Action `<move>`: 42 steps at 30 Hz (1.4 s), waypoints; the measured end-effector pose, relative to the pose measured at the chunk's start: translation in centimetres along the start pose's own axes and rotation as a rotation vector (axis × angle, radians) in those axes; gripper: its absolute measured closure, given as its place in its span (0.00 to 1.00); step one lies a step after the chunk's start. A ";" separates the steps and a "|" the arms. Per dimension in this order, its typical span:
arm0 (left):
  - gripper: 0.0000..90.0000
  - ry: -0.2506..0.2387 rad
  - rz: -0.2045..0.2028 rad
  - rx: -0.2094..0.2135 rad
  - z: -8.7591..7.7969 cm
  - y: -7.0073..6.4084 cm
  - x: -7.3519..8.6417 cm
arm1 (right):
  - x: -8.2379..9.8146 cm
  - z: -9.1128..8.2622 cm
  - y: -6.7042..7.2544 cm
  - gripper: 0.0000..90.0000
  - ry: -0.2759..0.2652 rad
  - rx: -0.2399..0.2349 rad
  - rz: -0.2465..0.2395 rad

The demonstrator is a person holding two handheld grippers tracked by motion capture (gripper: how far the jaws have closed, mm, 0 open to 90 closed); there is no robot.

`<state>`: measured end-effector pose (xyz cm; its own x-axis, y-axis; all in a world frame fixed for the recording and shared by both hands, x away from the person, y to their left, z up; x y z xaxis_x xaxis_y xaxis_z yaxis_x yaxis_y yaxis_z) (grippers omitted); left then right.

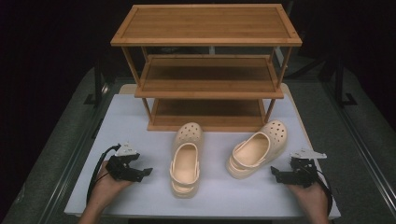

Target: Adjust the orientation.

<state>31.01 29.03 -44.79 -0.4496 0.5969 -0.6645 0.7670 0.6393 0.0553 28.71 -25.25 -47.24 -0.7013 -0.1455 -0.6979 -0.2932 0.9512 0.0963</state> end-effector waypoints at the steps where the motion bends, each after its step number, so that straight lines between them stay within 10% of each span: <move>1: 0.17 -0.003 -0.003 -0.006 -0.1 0.0 0.3 | 0.0 0.0 0.0 0.09 0.000 0.000 0.000; 7: 0.01 0.004 -0.011 -0.025 -0.4 0.1 1.8 | 0.0 0.0 0.0 0.09 0.000 0.000 -0.001; 26: 0.00 -0.020 -0.005 -0.046 -0.4 0.3 3.2 | -0.2 -0.2 0.0 0.10 0.009 0.004 -0.009; 42: 0.00 -0.019 -0.009 -0.043 -0.4 0.3 3.1 | -3.9 -2.6 -1.0 0.17 -0.069 0.006 -0.007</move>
<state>29.67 31.29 -46.58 -0.4469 0.5820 -0.6794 0.7426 0.6648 0.0811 30.04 -26.32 -42.78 -0.6529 -0.1339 -0.7455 -0.2943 0.9518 0.0868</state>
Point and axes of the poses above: each handheld gripper's, and its own axes: z roughly forward along the jaws, x roughly out of its underside, y roughly to its left, the point moved 2 cm from there along z, roughly forward along the jaws, and after that the axes turned 6 degrees about z, right-handed, at the moved point
